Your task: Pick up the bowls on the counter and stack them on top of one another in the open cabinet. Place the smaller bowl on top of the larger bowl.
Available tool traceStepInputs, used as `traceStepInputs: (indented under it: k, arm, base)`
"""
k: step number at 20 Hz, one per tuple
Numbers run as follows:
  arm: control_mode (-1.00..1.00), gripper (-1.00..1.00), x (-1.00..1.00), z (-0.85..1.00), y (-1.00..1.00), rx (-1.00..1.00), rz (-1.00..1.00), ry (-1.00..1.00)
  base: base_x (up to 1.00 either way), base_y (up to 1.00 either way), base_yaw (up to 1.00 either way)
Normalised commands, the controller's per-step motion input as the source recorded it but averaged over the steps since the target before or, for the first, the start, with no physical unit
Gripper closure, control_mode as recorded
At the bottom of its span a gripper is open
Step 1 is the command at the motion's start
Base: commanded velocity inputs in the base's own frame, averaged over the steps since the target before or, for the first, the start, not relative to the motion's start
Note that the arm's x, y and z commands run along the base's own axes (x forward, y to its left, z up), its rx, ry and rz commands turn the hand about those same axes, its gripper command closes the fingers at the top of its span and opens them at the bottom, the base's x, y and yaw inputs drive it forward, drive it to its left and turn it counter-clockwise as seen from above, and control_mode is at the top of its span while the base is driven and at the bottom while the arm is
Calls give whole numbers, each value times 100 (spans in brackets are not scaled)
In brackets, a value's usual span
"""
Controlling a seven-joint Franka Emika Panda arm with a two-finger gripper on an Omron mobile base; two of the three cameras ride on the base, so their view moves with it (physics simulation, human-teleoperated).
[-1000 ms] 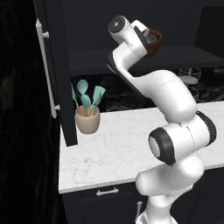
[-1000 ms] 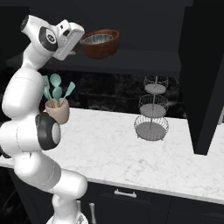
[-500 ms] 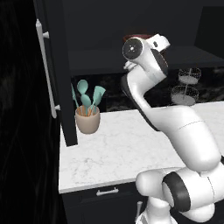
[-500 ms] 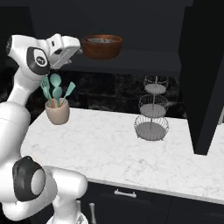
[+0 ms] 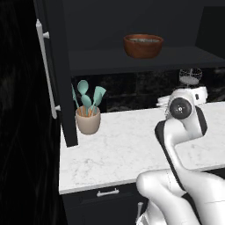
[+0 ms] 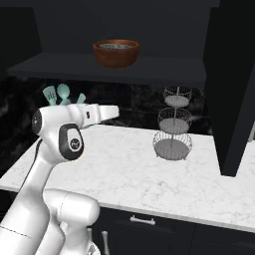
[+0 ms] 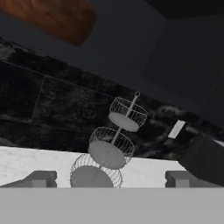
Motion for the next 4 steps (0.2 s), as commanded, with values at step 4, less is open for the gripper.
traceStepInputs:
  k: [4]
  arm:
    - [-100, -100, -100, -87, -100, 17, -11, 0]
  base:
    - [0, 0, 0]
